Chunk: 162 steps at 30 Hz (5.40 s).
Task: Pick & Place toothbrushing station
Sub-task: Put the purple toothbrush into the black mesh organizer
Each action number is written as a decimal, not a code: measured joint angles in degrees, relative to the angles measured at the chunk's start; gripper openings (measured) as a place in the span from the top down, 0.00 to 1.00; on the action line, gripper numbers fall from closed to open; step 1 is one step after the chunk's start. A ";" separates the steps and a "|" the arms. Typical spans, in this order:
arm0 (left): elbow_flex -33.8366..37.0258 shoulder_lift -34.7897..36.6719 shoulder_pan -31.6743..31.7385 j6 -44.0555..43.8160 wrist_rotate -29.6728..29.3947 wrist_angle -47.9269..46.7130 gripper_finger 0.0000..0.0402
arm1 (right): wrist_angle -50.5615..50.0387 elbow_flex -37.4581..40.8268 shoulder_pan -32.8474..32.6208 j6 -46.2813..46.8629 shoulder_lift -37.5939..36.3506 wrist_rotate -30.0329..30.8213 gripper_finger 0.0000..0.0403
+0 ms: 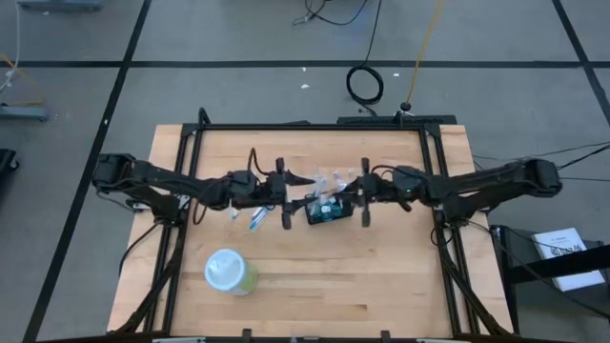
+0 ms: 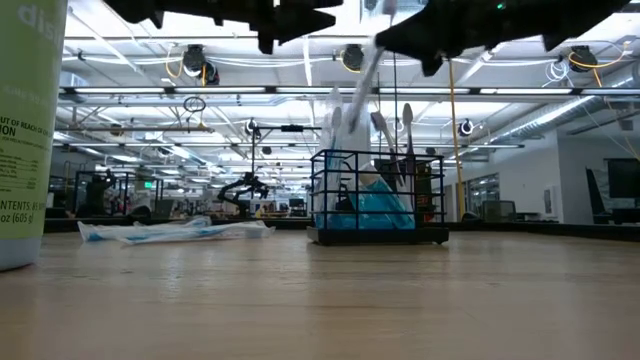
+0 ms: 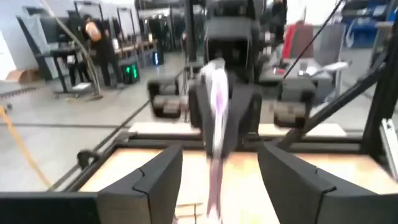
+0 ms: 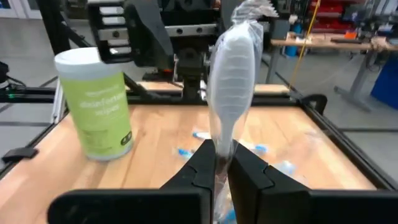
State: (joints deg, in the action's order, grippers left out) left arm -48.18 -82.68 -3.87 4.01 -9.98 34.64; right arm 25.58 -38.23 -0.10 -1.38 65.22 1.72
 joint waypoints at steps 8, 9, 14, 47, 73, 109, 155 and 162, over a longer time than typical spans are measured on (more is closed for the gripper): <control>-0.01 1.25 0.06 -0.26 -3.64 -8.27 0.46 | -19.57 -0.01 -0.39 3.89 -15.62 1.26 0.96; -0.02 1.22 0.10 -0.26 -4.21 -8.54 0.46 | -21.55 -0.01 -0.39 4.44 -16.81 2.68 0.96; 0.00 0.88 0.38 -0.05 -6.91 -9.17 0.46 | -24.10 1.76 -0.35 6.65 -18.57 5.79 0.96; -0.02 0.04 1.98 -3.81 -6.60 -9.74 0.46 | -10.37 8.81 0.46 10.55 -0.12 5.76 0.96; -0.02 0.05 1.98 -5.61 -6.57 -11.11 0.46 | -10.58 8.76 0.39 13.83 -3.84 5.70 0.65; 0.00 -1.77 3.50 -38.81 -18.45 -54.82 0.46 | -8.98 8.78 0.38 9.14 -14.94 5.73 0.41; 0.02 -8.22 6.35 -48.09 -9.54 -64.51 0.46 | -10.86 8.78 0.37 8.60 -14.96 5.73 0.44; -0.07 -13.53 6.70 -49.24 -9.47 -64.17 0.46 | -10.83 8.78 0.37 8.60 -14.94 5.73 0.44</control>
State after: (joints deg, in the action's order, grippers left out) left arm -48.25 -96.21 2.83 -45.24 -19.46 -29.53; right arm 14.74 -29.45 0.27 7.22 50.28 7.44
